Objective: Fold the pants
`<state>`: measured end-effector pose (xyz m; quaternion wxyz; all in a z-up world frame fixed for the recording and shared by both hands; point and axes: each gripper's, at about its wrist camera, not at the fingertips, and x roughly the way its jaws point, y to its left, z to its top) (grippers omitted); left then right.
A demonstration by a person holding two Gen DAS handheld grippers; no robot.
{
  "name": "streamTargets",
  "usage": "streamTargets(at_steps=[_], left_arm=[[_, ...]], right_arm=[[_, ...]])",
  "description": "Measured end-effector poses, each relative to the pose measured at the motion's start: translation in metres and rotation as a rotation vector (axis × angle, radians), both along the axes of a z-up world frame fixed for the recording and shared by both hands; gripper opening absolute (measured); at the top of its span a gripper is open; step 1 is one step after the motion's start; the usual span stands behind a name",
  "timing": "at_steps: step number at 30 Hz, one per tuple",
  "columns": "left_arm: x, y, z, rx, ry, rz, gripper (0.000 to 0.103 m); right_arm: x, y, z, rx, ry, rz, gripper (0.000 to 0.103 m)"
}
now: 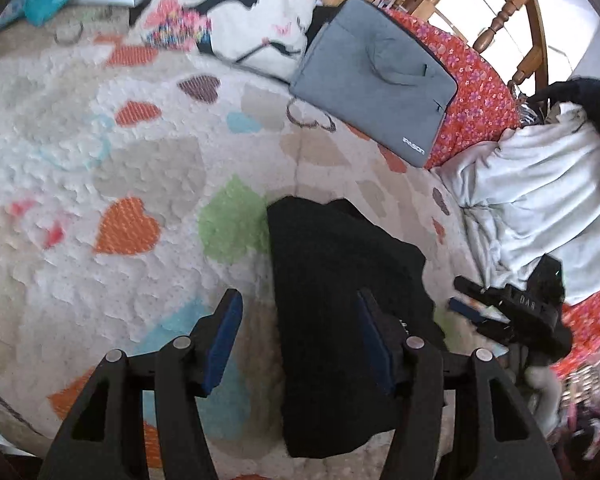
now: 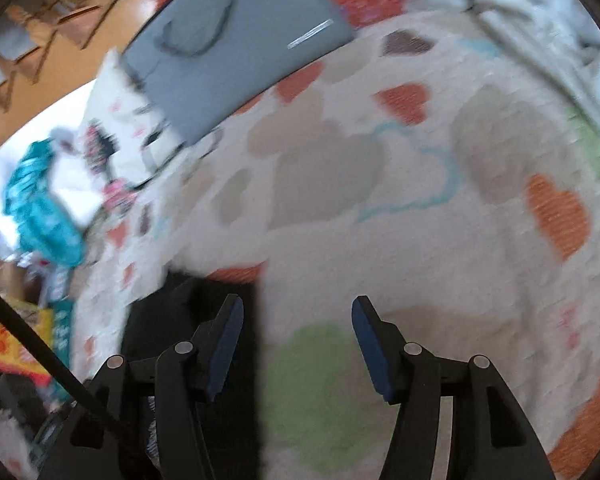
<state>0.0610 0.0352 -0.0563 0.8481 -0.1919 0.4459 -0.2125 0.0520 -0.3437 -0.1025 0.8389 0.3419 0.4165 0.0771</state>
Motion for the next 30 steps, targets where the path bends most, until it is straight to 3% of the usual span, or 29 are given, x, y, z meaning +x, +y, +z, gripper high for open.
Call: streamTargets(at_steps=[4,14,20,22,26,27,28,29,30], left_arm=[[0.024,-0.012,0.001,-0.019,0.050,-0.041,0.057],[0.080,-0.037,-0.028,-0.029,0.174,-0.117,0.058],[0.087,-0.041,-0.044,-0.131,0.214,-0.157,0.073],[0.088,-0.042,-0.047,-0.182,0.219,-0.170,0.086],[0.086,-0.048,-0.048,-0.210,0.206,-0.211,0.092],[0.086,-0.051,-0.047,-0.206,0.210,-0.222,0.082],[0.085,-0.052,-0.046,-0.194,0.217,-0.225,0.060],[0.082,-0.053,-0.044,-0.166,0.210,-0.222,0.051],[0.080,-0.053,-0.043,-0.173,0.207,-0.229,0.038]], right_arm=[[0.005,0.015,-0.007,0.101,0.004,0.073,0.064],[0.020,0.033,-0.025,0.164,0.065,0.106,0.075],[0.024,0.041,-0.030,0.252,0.025,0.143,0.083],[0.027,0.050,-0.035,0.347,0.005,0.189,0.082],[0.030,0.069,-0.036,0.272,-0.023,0.227,0.083],[0.031,0.072,-0.035,0.263,-0.024,0.234,0.083],[0.032,0.072,-0.035,0.264,-0.023,0.236,0.081],[0.032,0.072,-0.035,0.267,-0.017,0.236,0.078],[0.032,0.072,-0.035,0.272,-0.006,0.235,0.062]])
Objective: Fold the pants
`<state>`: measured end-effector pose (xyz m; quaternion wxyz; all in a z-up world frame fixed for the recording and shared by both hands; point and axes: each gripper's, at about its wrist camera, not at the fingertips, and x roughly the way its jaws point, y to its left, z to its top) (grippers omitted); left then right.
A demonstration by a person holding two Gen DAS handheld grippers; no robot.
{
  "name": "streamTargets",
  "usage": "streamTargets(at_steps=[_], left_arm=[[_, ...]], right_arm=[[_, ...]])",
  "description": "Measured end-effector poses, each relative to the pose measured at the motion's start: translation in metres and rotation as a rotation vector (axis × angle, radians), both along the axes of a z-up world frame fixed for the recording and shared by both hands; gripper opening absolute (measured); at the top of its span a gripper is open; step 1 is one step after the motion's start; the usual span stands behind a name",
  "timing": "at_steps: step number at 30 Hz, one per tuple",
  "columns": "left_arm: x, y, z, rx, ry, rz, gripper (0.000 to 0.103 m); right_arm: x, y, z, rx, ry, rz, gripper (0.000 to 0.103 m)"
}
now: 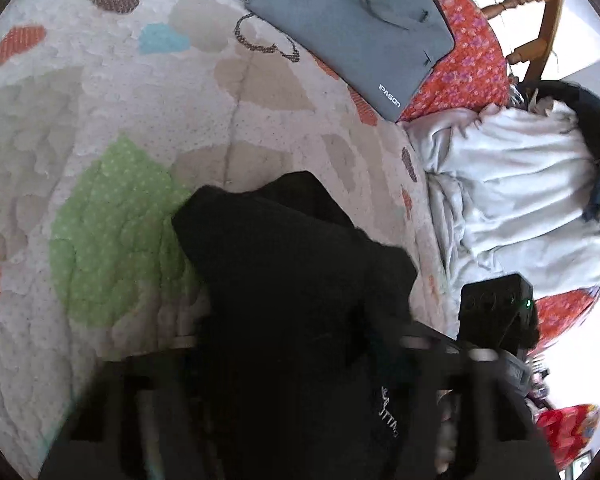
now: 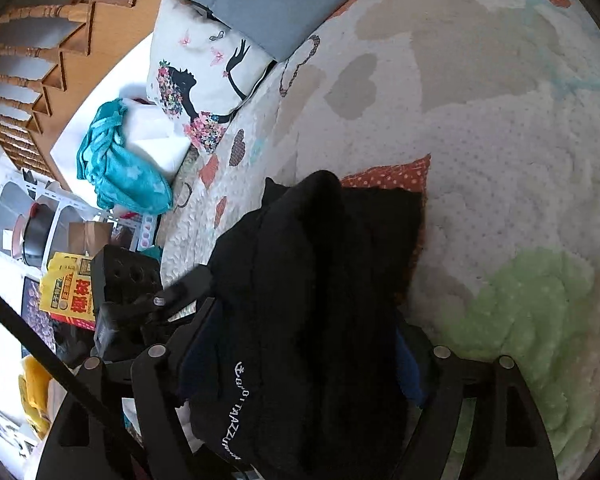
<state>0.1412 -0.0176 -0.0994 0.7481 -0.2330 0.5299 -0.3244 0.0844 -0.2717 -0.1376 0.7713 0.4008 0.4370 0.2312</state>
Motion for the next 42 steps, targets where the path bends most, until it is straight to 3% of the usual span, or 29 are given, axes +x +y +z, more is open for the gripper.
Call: streamTargets(at_steps=[1,6,14,18,22,27,36,38,40,42], left_arm=[[-0.001,0.001,0.001,-0.009,0.000,0.005,0.037],[-0.014,0.003,0.018,-0.007,-0.051,0.039,0.034],[-0.014,0.007,0.071,0.003,-0.166,0.049,0.034],[0.012,0.003,0.089,-0.003,-0.205,0.063,0.034],[0.043,-0.004,0.089,0.018,-0.237,0.080,0.034],[0.085,-0.010,0.071,0.038,-0.222,0.098,0.034],[0.143,-0.020,0.034,0.102,-0.149,0.117,0.039],[0.151,-0.021,0.023,0.130,-0.105,0.117,0.043],[0.153,-0.016,0.022,0.096,-0.072,0.128,0.044],[0.154,-0.005,0.029,0.047,-0.045,0.154,0.044]], right_arm=[[0.000,0.000,-0.002,0.010,0.011,0.004,0.047],[-0.006,0.011,0.016,-0.065,-0.030,0.004,0.038],[-0.010,0.024,0.073,-0.191,-0.111,0.010,0.037],[0.009,0.020,0.100,-0.220,-0.148,-0.008,0.037],[0.043,0.018,0.111,-0.278,-0.169,-0.011,0.037],[0.083,0.019,0.103,-0.337,-0.171,-0.026,0.036],[0.140,0.008,0.062,-0.317,-0.083,-0.118,0.036],[0.145,0.006,0.052,-0.336,-0.046,-0.128,0.040],[0.149,0.002,0.040,-0.334,0.007,-0.129,0.055],[0.149,-0.005,0.039,-0.300,0.033,-0.141,0.058]])
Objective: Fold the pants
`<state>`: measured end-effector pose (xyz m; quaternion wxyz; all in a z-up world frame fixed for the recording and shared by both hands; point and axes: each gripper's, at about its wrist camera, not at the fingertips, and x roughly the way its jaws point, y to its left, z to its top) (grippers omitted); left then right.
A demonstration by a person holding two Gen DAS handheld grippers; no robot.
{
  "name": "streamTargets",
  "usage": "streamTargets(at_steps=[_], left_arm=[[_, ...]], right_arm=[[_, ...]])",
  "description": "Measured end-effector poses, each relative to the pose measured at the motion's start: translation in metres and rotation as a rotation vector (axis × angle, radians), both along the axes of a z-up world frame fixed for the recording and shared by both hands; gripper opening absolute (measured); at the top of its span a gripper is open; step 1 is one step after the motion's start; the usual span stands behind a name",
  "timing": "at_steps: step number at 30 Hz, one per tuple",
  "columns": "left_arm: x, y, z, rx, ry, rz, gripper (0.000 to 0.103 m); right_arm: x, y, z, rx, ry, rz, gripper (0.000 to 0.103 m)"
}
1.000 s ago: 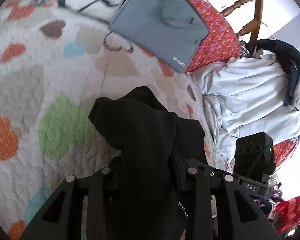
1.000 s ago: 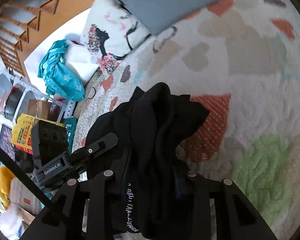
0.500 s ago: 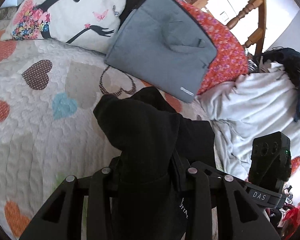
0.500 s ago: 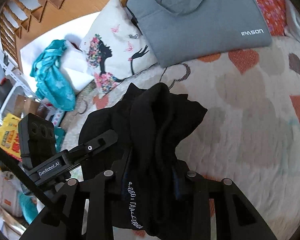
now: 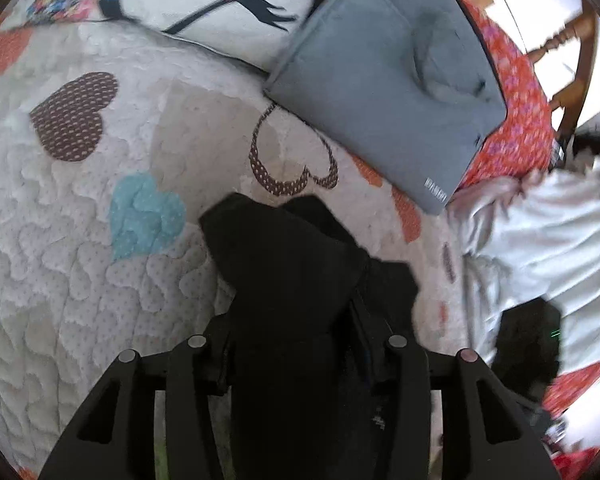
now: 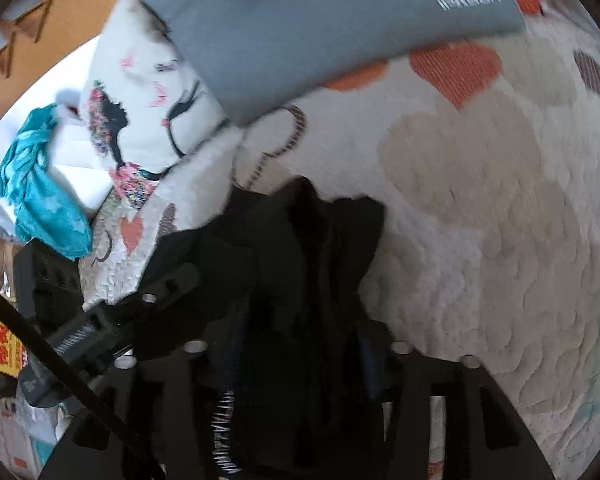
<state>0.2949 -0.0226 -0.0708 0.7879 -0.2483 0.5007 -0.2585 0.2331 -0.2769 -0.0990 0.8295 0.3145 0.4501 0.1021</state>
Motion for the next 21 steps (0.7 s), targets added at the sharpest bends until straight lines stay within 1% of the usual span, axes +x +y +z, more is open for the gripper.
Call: streamTargets(at_steps=[2,3,5,6,7,8,10,12,14,15,17,18,19,20,21], left_arm=[[-0.002,0.013,0.009,-0.038,-0.009,0.028,0.044],[-0.003,0.019,0.013,-0.050,-0.018,0.048,0.044],[-0.007,0.030,0.021,-0.070,-0.044,0.089,0.044],[-0.008,0.034,0.024,-0.079,-0.055,0.104,0.044],[-0.010,0.037,0.027,-0.094,-0.062,0.116,0.044],[-0.012,0.039,0.028,-0.111,-0.067,0.125,0.044],[-0.015,0.040,0.031,-0.145,-0.084,0.133,0.044],[-0.017,0.035,0.034,-0.182,-0.103,0.120,0.044],[-0.017,0.024,0.031,-0.206,-0.101,0.090,0.049],[-0.015,0.019,0.028,-0.214,-0.089,0.084,0.052],[-0.010,0.009,0.013,-0.222,-0.046,0.071,0.055],[-0.007,0.004,0.002,-0.204,-0.025,0.073,0.056],[-0.005,0.001,-0.006,-0.176,-0.011,0.080,0.056],[-0.002,-0.001,-0.013,-0.168,0.005,0.083,0.056],[0.000,0.000,-0.020,-0.178,0.021,0.085,0.055]], right_arm=[[-0.003,-0.010,0.004,0.028,0.016,-0.032,0.059],[-0.007,-0.018,0.008,0.045,-0.001,-0.060,0.060],[-0.015,-0.034,0.021,0.088,-0.070,-0.129,0.060],[-0.019,-0.043,0.027,0.129,-0.122,-0.162,0.064],[-0.019,-0.046,0.031,0.162,-0.149,-0.169,0.068],[-0.019,-0.049,0.033,0.213,-0.177,-0.165,0.069],[-0.013,-0.048,0.033,0.330,-0.208,-0.128,0.070],[-0.003,-0.042,0.028,0.443,-0.226,-0.083,0.070],[0.010,-0.031,0.019,0.512,-0.213,-0.033,0.071],[0.017,-0.026,0.008,0.548,-0.185,-0.022,0.071],[0.022,-0.023,-0.012,0.569,-0.125,-0.050,0.072],[0.024,-0.023,-0.022,0.557,-0.091,-0.074,0.069],[0.023,-0.025,-0.028,0.572,-0.086,-0.091,0.062],[0.023,-0.028,-0.032,0.599,-0.084,-0.099,0.061],[0.022,-0.032,-0.034,0.610,-0.074,-0.108,0.058]])
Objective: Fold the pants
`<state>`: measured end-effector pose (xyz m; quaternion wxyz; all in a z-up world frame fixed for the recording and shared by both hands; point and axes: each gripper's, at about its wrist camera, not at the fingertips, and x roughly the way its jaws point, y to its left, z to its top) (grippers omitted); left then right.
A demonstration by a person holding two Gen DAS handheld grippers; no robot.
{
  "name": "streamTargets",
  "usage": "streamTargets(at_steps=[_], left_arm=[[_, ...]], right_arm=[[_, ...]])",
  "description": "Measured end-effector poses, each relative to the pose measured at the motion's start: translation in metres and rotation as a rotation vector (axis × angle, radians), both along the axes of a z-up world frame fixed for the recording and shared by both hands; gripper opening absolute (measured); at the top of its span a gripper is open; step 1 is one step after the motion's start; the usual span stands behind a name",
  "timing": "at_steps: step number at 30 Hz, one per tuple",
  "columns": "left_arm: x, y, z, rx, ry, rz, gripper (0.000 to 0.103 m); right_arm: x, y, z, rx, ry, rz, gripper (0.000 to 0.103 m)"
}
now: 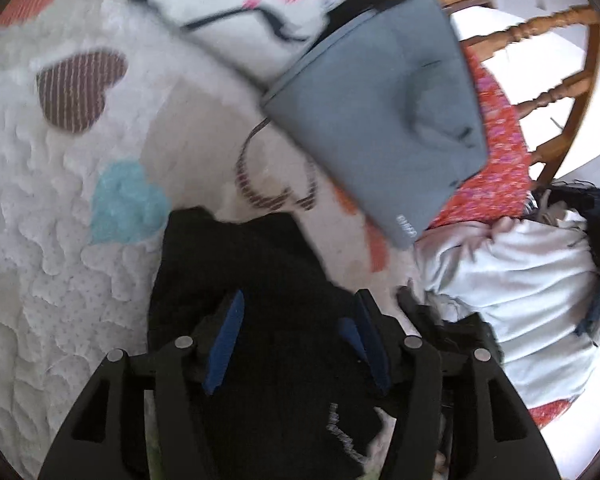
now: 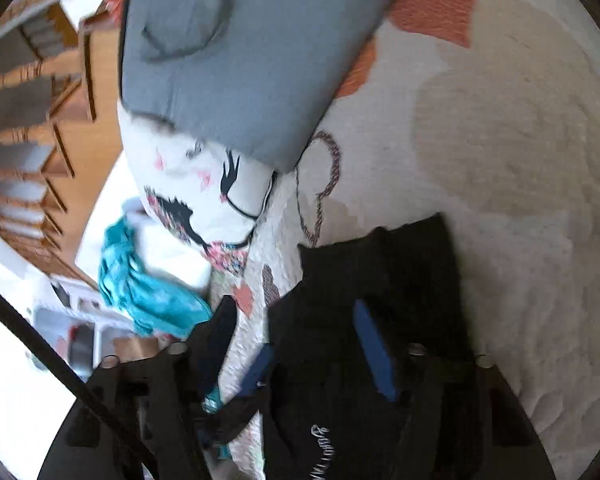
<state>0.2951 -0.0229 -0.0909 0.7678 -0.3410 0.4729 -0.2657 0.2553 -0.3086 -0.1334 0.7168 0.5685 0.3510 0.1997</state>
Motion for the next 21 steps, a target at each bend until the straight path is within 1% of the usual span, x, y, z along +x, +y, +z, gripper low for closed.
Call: streamTargets(at_steps=[2,4,6,7,9,12,14,16,17,18,19,20,21], left_arm=[[0.004,0.005,-0.008,-0.054,0.031,0.011,0.055],[0.003,0.011,-0.008,-0.088,0.054,0.019,0.055],[-0.002,0.014,0.000,-0.069,0.050,0.024,0.056],[-0.006,0.014,0.006,-0.052,0.042,0.024,0.056],[-0.019,0.016,0.021,-0.019,0.017,0.017,0.056],[-0.037,0.019,0.029,0.014,0.011,0.008,0.056],[-0.048,0.020,0.026,0.033,0.030,-0.002,0.056],[-0.054,0.017,0.019,0.062,0.042,-0.021,0.056],[-0.057,0.014,0.018,0.092,0.024,-0.037,0.056],[-0.060,0.014,0.018,0.109,0.008,-0.049,0.056],[-0.062,0.011,0.018,0.135,-0.010,-0.063,0.056],[-0.064,0.010,0.019,0.153,-0.021,-0.074,0.056],[-0.066,0.012,0.023,0.156,-0.022,-0.070,0.056]], right_arm=[[-0.001,-0.004,-0.001,-0.017,0.011,-0.009,0.057],[-0.002,-0.006,-0.004,0.003,0.010,-0.010,0.057],[-0.004,-0.005,0.003,-0.017,0.013,-0.010,0.058],[-0.006,-0.003,0.010,-0.046,0.012,-0.006,0.062],[-0.013,0.001,0.028,-0.098,-0.001,0.017,0.067],[-0.028,0.009,0.047,-0.122,-0.013,0.040,0.067],[-0.040,0.012,0.049,-0.113,0.000,0.048,0.068],[-0.050,0.014,0.039,-0.091,0.047,0.053,0.069],[-0.055,0.013,0.026,-0.061,0.097,0.052,0.069],[-0.057,0.011,0.016,-0.034,0.127,0.051,0.069],[-0.060,0.008,0.001,0.025,0.152,0.043,0.066],[-0.063,0.002,-0.011,0.103,0.153,0.026,0.065],[-0.064,-0.002,-0.015,0.145,0.160,0.022,0.063]])
